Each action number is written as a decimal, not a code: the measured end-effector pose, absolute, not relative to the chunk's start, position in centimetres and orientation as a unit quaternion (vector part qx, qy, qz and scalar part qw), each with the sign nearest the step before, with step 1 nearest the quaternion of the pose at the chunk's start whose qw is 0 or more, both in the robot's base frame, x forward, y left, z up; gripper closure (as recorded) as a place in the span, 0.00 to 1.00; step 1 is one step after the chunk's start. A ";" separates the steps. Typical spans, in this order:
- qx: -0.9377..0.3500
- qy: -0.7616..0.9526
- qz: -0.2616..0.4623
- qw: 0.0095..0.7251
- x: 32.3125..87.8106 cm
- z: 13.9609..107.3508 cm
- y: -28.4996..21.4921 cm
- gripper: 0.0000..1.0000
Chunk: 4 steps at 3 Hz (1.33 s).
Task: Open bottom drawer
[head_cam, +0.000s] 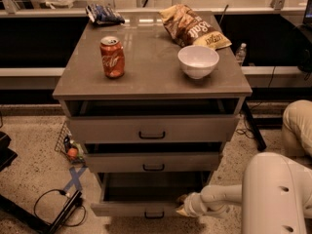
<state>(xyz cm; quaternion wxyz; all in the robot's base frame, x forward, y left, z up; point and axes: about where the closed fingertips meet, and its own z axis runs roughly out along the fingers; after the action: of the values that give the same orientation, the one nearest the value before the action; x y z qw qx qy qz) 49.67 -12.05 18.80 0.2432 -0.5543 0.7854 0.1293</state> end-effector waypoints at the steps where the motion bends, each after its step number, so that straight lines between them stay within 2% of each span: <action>1: -0.555 0.785 0.136 0.239 48.7 18.7 -12.1 1.00; 2: -0.556 0.785 0.167 0.219 44.7 18.2 -12.3 1.00; 3: -0.556 0.785 0.167 0.219 44.7 18.8 -12.3 1.00; 4: -0.556 0.782 0.192 0.207 41.6 17.9 -12.6 1.00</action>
Offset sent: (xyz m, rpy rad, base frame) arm -0.2967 -0.0235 -0.0609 0.1773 0.4535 0.1547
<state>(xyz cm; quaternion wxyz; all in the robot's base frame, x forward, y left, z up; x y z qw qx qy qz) 41.59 -12.58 17.91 0.2072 -0.5560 0.7818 0.1917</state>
